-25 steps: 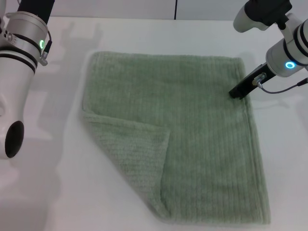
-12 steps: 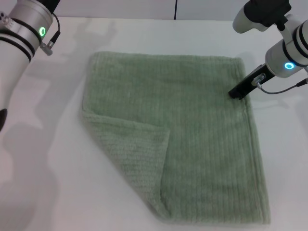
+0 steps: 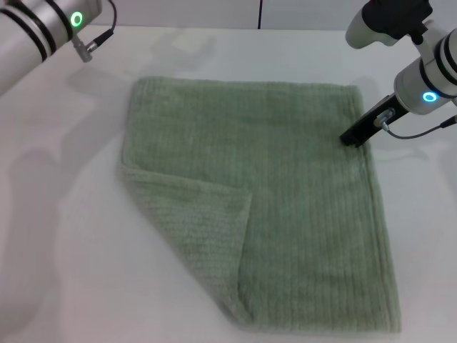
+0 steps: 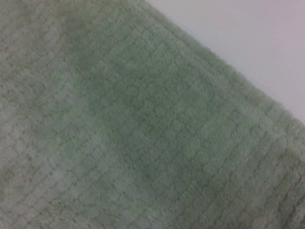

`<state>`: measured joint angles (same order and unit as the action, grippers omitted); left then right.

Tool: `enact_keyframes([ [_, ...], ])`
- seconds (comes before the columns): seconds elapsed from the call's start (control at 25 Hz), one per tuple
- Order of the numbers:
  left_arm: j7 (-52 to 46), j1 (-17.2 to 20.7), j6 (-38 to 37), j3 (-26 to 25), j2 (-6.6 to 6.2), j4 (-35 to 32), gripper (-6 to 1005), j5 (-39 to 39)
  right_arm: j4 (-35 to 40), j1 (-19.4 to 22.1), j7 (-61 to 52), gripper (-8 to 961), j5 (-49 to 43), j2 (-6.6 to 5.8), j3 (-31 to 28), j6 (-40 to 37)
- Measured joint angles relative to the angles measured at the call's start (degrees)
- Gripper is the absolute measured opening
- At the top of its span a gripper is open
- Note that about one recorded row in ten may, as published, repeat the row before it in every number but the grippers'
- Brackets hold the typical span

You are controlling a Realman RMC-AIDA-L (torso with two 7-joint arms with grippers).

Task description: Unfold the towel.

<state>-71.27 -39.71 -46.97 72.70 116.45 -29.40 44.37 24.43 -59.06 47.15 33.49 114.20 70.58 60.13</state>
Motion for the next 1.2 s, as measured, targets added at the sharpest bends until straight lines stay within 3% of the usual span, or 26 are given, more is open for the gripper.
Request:
enact_keyframes([
  [0.08, -2.32, 0.53, 0.60, 2.14, -0.59, -1.71, 809, 0.48, 0.00, 0.00, 0.13, -1, 0.00, -0.03, 0.00, -0.02],
  [0.12, -8.01, 1.18, 0.72, 4.16, -1.49, -4.62, 809, 3.98, -0.02, 0.00, 0.19, 0, -0.01, -0.04, 0.00, -0.02],
  [0.32, -19.32, 1.33, -1.07, 3.62, -2.48, -9.46, 809, 16.14, -0.08, 0.00, 0.30, 0, -0.09, -0.17, 0.00, -0.02],
  [0.36, -23.46, 1.34, -2.43, 3.26, -2.76, -11.73, 809, 21.51, -0.09, 0.01, 0.31, 0, -0.10, -0.24, -0.01, -0.02],
  [0.48, -26.66, 1.35, -3.71, 2.39, -2.84, -13.58, 808, 26.06, -0.08, 0.06, 0.34, 0, -0.10, -0.28, -0.01, -0.02],
  [0.64, -34.74, 0.78, -10.35, -2.93, -2.90, -17.65, 808, 39.40, -0.09, 0.10, 0.43, 0, -0.10, -0.30, -0.01, -0.02],
  [0.84, -38.10, 0.03, -17.33, -7.74, -2.92, -19.66, 808, 46.76, -0.08, 0.10, 0.52, 0, -0.09, -0.30, -0.01, -0.02],
  [1.2, -41.09, -0.36, -23.89, -8.92, -2.66, -24.86, 808, 59.37, -0.09, -0.18, 0.57, -1, -0.20, -0.28, -0.01, -0.01],
])
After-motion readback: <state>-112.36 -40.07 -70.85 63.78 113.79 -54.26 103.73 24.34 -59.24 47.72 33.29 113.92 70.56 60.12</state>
